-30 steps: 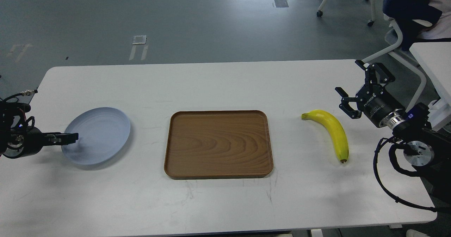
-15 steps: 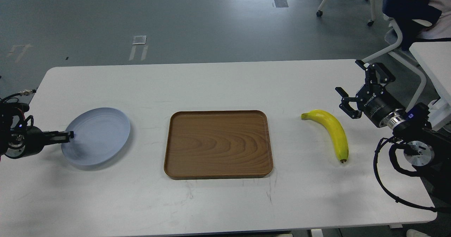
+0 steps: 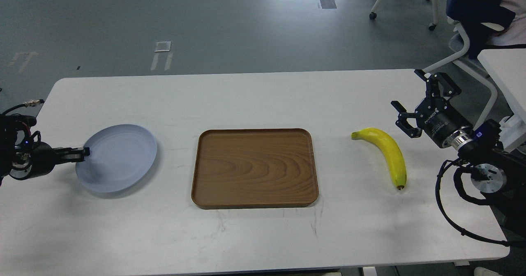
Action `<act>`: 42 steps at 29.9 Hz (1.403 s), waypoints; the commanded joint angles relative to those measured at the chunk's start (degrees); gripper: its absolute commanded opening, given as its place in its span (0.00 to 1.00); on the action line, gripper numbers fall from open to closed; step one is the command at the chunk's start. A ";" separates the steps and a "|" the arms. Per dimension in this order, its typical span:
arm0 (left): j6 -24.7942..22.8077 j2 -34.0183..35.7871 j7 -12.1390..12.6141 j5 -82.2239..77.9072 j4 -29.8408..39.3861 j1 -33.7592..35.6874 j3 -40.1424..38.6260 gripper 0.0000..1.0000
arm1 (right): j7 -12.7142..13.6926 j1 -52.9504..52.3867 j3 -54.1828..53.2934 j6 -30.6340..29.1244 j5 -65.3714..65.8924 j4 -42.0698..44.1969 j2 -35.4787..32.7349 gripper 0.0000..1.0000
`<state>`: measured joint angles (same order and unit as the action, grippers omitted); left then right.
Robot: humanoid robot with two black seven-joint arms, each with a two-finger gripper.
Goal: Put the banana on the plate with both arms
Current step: 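Carry the plate with the left gripper and lower it onto the wooden tray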
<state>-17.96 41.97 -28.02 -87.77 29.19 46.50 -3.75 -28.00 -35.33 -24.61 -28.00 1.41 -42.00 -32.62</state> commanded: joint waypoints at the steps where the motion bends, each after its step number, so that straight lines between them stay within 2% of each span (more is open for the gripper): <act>1: -3.57 0.31 0.02 0.05 1.04 3.86 -0.03 0.00 | 0.00 0.00 0.00 0.00 0.00 -0.01 -0.26 1.00; 9: -9.81 0.92 0.02 -0.65 11.82 14.05 -0.03 0.00 | 0.00 0.00 0.00 0.00 0.00 0.08 -0.26 1.00; 12: -10.04 0.57 0.02 -1.27 18.07 17.56 -0.03 0.00 | 0.00 -0.09 0.09 0.00 0.00 0.08 -0.34 1.00; 16: -10.04 -1.36 0.02 -1.97 20.72 20.30 -0.03 0.00 | 0.00 -0.09 0.09 0.00 0.00 0.08 -0.34 1.00; 17: -10.04 -3.63 0.02 -2.41 21.51 21.08 -0.03 0.00 | 0.00 -0.09 0.09 0.00 0.00 0.08 -0.34 1.00; 26: -10.04 -14.45 0.02 -3.99 20.82 23.29 1.46 0.00 | 0.00 -0.09 0.27 0.00 0.00 0.08 -0.61 1.00; 31: -10.04 -17.70 0.02 -3.99 20.73 23.20 3.40 0.00 | 0.00 0.00 0.35 0.00 0.00 0.08 -1.22 1.00; 42: -10.04 -25.70 0.02 -3.82 12.65 23.11 7.44 0.00 | 0.00 0.00 0.35 0.00 0.00 0.08 -1.57 1.00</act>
<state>-28.01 18.10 -28.00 -91.64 43.55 69.77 3.32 -28.00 -35.33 -24.25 -28.00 1.41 -41.92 -33.97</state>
